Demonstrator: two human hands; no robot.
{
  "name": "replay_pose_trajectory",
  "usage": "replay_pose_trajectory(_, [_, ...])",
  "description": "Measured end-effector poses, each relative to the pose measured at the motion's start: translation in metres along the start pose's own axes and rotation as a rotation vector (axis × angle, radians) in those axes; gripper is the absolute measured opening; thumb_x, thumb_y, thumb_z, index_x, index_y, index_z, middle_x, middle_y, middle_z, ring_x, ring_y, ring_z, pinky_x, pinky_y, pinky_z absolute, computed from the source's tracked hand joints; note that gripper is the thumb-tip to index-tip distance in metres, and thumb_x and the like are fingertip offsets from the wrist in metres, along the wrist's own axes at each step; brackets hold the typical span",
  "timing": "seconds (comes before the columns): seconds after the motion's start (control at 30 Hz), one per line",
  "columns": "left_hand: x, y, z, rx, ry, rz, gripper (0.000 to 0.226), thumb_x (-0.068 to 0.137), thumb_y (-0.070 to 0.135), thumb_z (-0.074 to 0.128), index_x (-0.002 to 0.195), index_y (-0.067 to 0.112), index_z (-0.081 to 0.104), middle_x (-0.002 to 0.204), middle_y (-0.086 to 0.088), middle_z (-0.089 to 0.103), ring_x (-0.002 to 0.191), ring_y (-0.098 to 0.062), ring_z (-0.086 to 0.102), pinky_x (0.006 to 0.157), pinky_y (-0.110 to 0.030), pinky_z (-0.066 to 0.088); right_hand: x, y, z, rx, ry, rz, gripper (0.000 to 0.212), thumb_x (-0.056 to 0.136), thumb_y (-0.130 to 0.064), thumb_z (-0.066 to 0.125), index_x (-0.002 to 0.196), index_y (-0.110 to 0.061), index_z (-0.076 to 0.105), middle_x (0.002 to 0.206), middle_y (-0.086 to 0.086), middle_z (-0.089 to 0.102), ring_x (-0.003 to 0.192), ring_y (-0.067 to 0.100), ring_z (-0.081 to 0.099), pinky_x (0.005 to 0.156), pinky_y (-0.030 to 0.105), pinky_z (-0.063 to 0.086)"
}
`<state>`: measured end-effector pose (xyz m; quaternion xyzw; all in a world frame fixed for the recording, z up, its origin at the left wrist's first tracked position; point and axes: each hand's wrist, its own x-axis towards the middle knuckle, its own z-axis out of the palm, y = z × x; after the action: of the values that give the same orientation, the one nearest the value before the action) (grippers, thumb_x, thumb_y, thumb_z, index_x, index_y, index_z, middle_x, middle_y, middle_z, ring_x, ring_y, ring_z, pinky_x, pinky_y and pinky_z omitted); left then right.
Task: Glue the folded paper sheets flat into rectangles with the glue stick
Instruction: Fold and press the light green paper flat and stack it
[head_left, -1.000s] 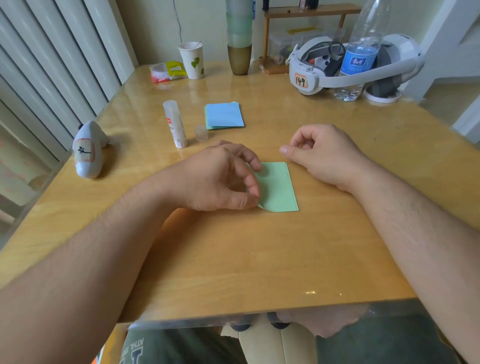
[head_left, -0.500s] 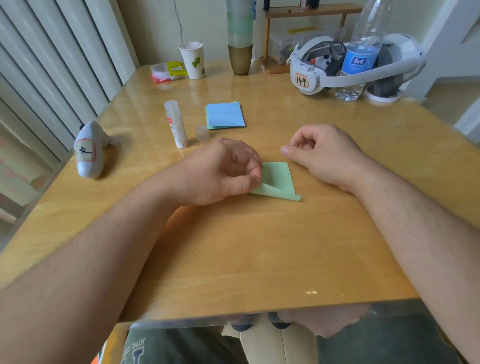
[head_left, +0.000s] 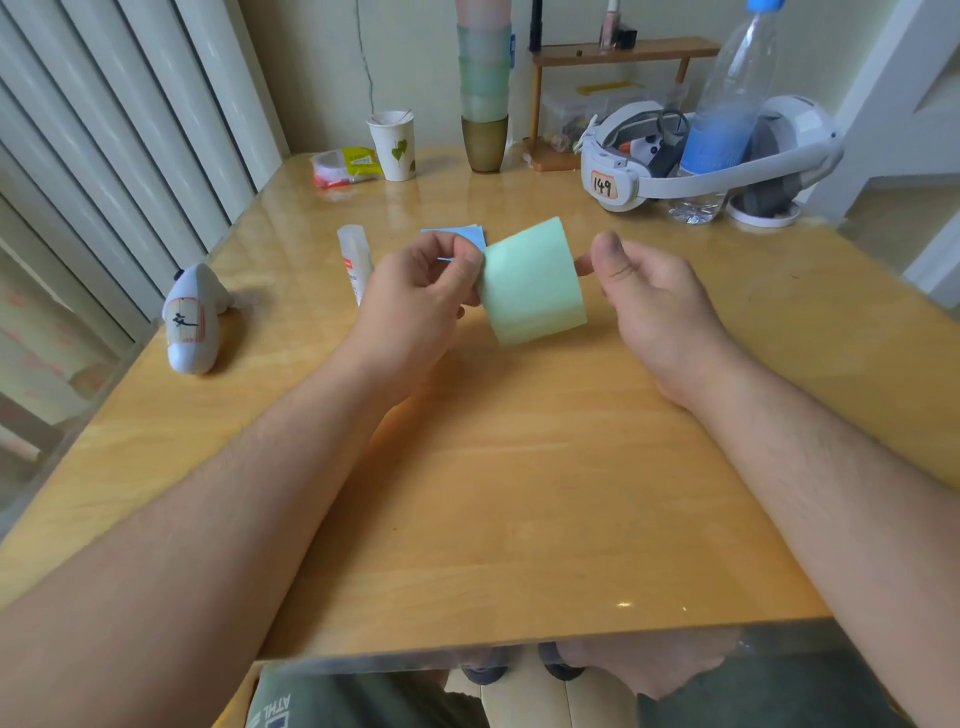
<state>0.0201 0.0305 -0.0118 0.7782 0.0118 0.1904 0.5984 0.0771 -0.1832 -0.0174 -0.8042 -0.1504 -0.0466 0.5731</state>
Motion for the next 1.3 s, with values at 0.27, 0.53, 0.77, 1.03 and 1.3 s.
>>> replay_pose_trajectory(0.27, [-0.013, 0.021, 0.008, -0.024, 0.171, 0.266, 0.013, 0.106, 0.014, 0.056, 0.095, 0.021, 0.056, 0.078, 0.012, 0.061, 0.065, -0.017, 0.07, 0.062, -0.036, 0.058, -0.004, -0.012, -0.002, 0.265, -0.106, 0.273, 0.076, 0.098, -0.076, 0.035, 0.07, -0.012, 0.065, 0.052, 0.005, 0.049, 0.047, 0.019, 0.042, 0.047, 0.026, 0.028])
replay_pose_trajectory(0.53, [-0.017, 0.003, 0.011, 0.58, -0.067, 0.675, 0.004, 0.091, 0.019, 0.079, 0.095, 0.02, 0.079, 0.085, 0.007, 0.063, 0.075, -0.004, 0.062, 0.07, -0.017, 0.048, -0.001, -0.018, -0.008, 0.729, -0.27, 0.358, 0.049, 0.094, -0.041, 0.062, 0.13, -0.009, 0.067, 0.112, 0.015, 0.076, 0.088, 0.025, 0.071, 0.059, 0.03, 0.056])
replay_pose_trajectory(0.77, [-0.02, 0.006, 0.009, 0.383, -0.125, 0.399, 0.014, 0.091, 0.025, 0.079, 0.087, 0.019, 0.067, 0.077, 0.013, 0.065, 0.073, -0.003, 0.064, 0.068, -0.017, 0.047, 0.001, -0.013, -0.005, 0.618, -0.085, 0.319, 0.006, 0.099, -0.013, 0.066, 0.101, -0.014, 0.072, 0.099, 0.01, 0.079, 0.086, 0.026, 0.075, 0.062, 0.032, 0.059])
replay_pose_trajectory(1.03, [-0.011, 0.01, 0.014, -0.311, -0.106, -0.143, 0.037, 0.092, 0.033, 0.074, 0.118, 0.008, 0.067, 0.105, -0.017, 0.075, 0.102, -0.036, 0.073, 0.099, -0.059, 0.056, -0.013, -0.013, 0.007, 0.457, -0.301, 0.222, 0.008, 0.097, -0.006, 0.067, 0.102, -0.003, 0.072, 0.101, 0.018, 0.077, 0.092, 0.028, 0.075, 0.082, 0.043, 0.063])
replay_pose_trajectory(1.3, [-0.011, 0.011, 0.015, -0.39, -0.058, -0.166, 0.01, 0.098, 0.015, 0.07, 0.095, 0.006, 0.074, 0.095, -0.012, 0.077, 0.088, -0.025, 0.072, 0.087, -0.044, 0.058, -0.015, -0.012, 0.011, 0.403, -0.371, 0.09, 0.018, 0.091, -0.006, 0.075, 0.109, -0.006, 0.075, 0.107, 0.016, 0.079, 0.098, 0.029, 0.075, 0.091, 0.043, 0.06])
